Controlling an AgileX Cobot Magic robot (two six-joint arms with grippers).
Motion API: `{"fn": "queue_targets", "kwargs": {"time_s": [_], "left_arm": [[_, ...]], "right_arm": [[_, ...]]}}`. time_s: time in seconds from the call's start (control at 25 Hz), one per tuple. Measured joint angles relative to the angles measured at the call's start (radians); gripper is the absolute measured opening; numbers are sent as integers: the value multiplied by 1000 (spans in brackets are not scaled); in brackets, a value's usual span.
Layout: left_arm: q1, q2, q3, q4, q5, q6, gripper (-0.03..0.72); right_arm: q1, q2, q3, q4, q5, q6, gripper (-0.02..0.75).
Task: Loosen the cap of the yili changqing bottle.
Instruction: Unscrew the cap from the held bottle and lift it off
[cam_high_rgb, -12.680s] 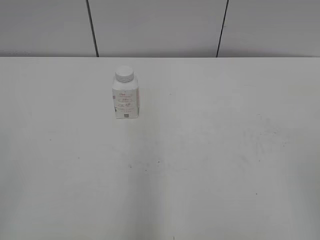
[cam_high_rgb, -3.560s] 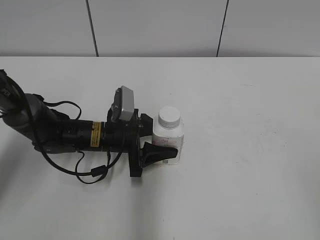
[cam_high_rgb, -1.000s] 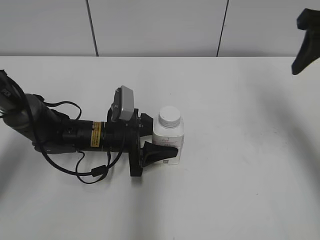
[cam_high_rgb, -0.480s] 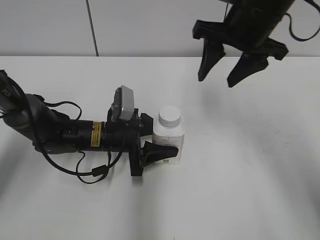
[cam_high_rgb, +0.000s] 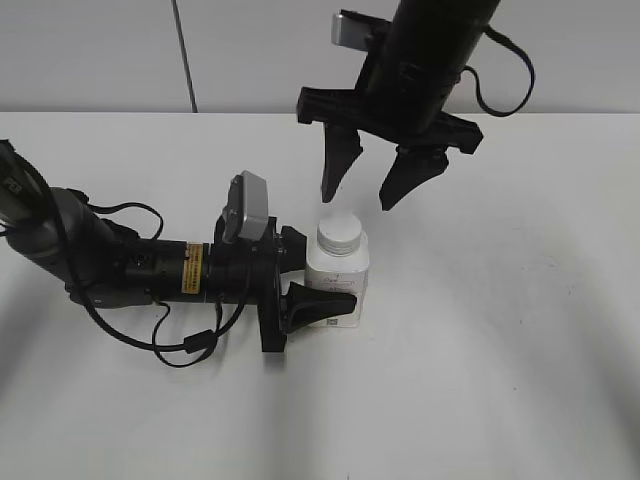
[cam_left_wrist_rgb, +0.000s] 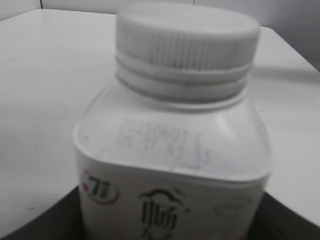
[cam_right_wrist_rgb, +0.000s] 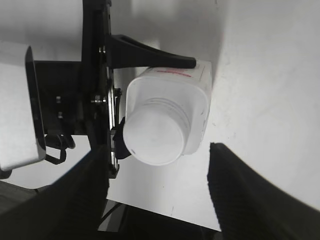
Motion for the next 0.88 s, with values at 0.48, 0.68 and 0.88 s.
{"fn": "queue_targets", "kwargs": {"time_s": [0.48,0.68,0.88], "left_arm": [[0,0,0,0,0,0,432],[0,0,0,0,0,0,432],[0,0,0,0,0,0,432]], "right_arm": [[46,46,-6,-11,2,28,494],[46,80,-8,-11,2,48,494],[46,80,-12,-18,2,52,494]]}}
